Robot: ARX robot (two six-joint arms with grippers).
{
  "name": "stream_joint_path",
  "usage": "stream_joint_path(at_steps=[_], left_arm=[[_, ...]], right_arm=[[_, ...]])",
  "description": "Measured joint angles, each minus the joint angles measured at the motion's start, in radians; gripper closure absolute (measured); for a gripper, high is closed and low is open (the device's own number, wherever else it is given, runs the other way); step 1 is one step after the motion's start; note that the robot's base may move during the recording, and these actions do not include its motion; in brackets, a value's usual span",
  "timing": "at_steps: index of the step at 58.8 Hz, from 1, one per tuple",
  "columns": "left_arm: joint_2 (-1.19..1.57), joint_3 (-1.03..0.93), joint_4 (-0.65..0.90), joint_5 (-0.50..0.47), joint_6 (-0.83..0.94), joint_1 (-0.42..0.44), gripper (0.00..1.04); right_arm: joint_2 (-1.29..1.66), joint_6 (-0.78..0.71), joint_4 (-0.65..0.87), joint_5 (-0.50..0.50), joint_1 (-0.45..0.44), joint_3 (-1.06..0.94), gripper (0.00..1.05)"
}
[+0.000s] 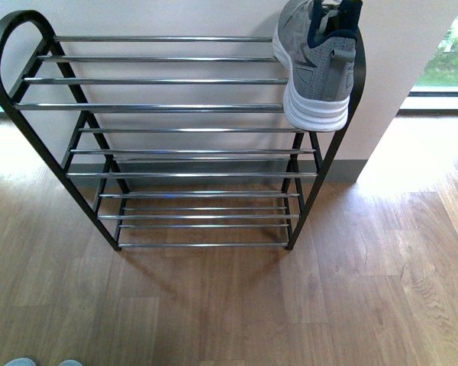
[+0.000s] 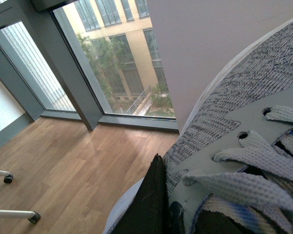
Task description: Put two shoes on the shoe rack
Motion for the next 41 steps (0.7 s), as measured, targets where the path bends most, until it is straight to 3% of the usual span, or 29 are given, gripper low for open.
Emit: stream_joint_path(at_steps=[11,41], left_arm=[[0.000,0.000,0.000,0.001,0.000,0.000,1.03],[0.000,0.000,0.000,0.000,0.000,0.000,1.03]], right_arm=[[-0.128,-0.020,0.045,0.002,-0.009,-0.188,1.03],[-0.408,-0.033,0.093,0.000,-0.008,-0.517,1.03]])
